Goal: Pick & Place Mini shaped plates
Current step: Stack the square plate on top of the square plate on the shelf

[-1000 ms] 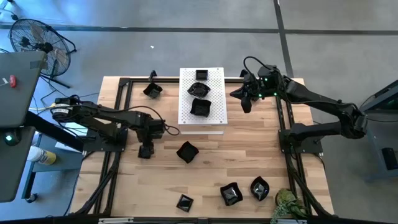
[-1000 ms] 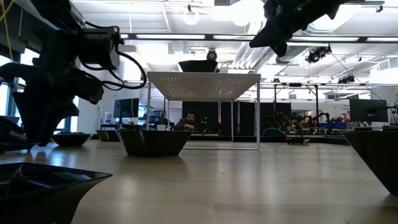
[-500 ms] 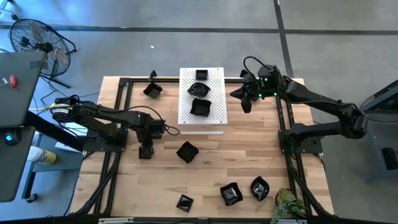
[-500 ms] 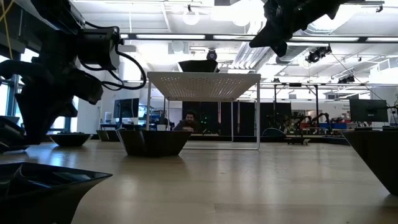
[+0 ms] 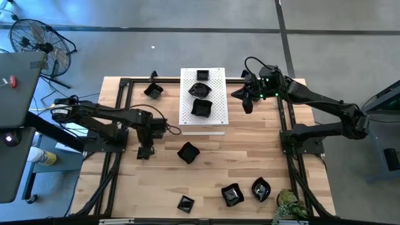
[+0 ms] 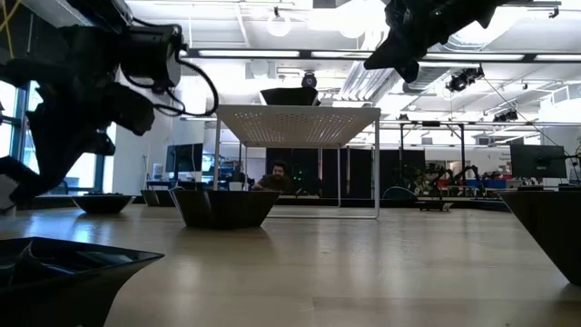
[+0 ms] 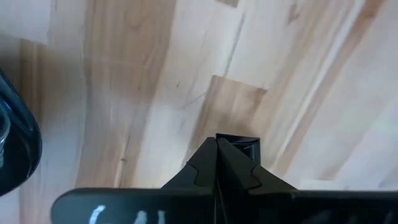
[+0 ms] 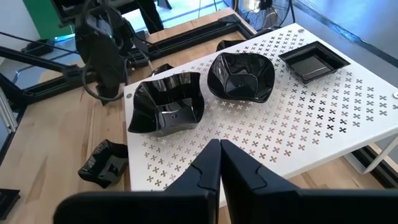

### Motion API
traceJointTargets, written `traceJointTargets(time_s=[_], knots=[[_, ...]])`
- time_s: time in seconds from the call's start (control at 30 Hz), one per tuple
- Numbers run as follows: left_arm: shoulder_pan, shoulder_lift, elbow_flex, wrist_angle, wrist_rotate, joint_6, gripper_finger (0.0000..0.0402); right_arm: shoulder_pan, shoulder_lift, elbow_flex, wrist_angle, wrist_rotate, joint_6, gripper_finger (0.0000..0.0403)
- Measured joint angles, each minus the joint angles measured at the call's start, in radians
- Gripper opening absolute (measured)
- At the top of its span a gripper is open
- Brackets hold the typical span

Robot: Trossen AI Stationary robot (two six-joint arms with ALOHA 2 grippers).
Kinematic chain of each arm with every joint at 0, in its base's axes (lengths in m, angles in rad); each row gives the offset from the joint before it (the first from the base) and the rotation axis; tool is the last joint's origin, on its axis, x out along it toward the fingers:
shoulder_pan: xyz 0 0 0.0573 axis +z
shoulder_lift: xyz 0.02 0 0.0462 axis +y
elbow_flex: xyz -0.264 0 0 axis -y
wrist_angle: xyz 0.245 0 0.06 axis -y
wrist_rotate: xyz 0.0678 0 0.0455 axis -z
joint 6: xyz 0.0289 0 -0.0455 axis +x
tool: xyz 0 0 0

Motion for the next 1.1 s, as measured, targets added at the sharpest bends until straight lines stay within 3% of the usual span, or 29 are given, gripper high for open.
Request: traceJointTargets(time_s=[0.23, 0.5, 0.67, 0.9, 1.1], knots=[[0.11, -0.087, 0.069, -0.075, 0.013, -0.004, 0.0, 0.0, 0.0, 0.0, 0.0, -0.001, -0.001, 0.0002], [0.391, -0.241, 0.188, -0.133, 0.077, -0.019, 0.0, 0.0, 0.0, 0.0, 0.0, -0.002, 0.0, 0.0004], [0.562, -0.274, 0.307, -0.114, 0.131, -0.077, 0.0, 0.0, 0.0, 0.0, 0.0, -0.002, 0.001, 0.0003], [0.748, -0.272, 0.432, 0.046, 0.183, -0.215, 0.0, 0.0, 0.0, 0.0, 0.0, -0.001, 0.001, 0.0002], [0.81, -0.233, 0.441, 0.293, 0.19, -0.413, 0.0, 0.0, 0.0, 0.0, 0.0, 0.0, 0.001, 0.0006]])
